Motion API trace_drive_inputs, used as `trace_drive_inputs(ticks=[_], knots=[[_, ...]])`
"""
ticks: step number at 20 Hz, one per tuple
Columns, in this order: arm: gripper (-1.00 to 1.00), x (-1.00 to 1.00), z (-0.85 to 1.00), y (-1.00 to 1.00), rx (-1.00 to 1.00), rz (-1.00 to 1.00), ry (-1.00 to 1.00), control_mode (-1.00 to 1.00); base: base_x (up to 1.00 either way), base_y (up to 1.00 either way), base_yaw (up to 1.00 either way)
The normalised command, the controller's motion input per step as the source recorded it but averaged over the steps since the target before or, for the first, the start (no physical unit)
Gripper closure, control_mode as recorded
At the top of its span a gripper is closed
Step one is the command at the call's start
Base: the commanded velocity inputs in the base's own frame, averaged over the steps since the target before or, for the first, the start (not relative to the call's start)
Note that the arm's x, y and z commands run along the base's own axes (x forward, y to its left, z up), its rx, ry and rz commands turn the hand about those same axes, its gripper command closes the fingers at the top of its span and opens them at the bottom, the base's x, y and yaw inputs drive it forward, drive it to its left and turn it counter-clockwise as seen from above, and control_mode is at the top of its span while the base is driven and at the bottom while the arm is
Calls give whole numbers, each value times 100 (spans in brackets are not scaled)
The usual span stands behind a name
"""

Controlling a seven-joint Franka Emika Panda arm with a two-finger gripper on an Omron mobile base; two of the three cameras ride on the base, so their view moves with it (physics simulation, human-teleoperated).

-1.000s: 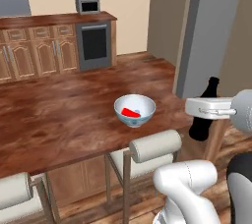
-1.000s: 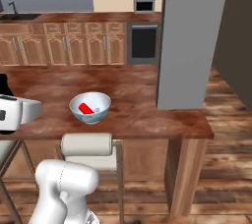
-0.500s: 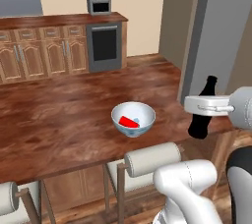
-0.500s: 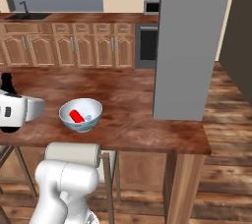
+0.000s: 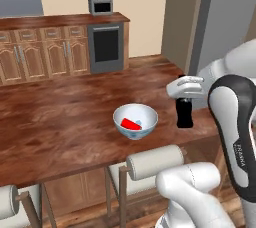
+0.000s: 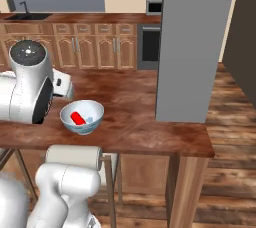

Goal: Open the fridge, grab two sodas, and place both sodas inside the bowl with ice on the dining counter.

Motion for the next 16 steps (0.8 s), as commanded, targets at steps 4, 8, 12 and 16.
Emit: trace_drive_inputs(ticks=[4, 8, 12, 16], knots=[[100, 94, -60, 0, -8, 30, 46, -100, 0, 0, 0], [100, 60, -50, 0, -9, 45, 18, -100, 0, 0, 0], [100, 33, -41, 0, -16, 51, 3, -100, 0, 0, 0], [100, 2, -33, 6, -19, 44, -7, -100, 0, 0, 0]])
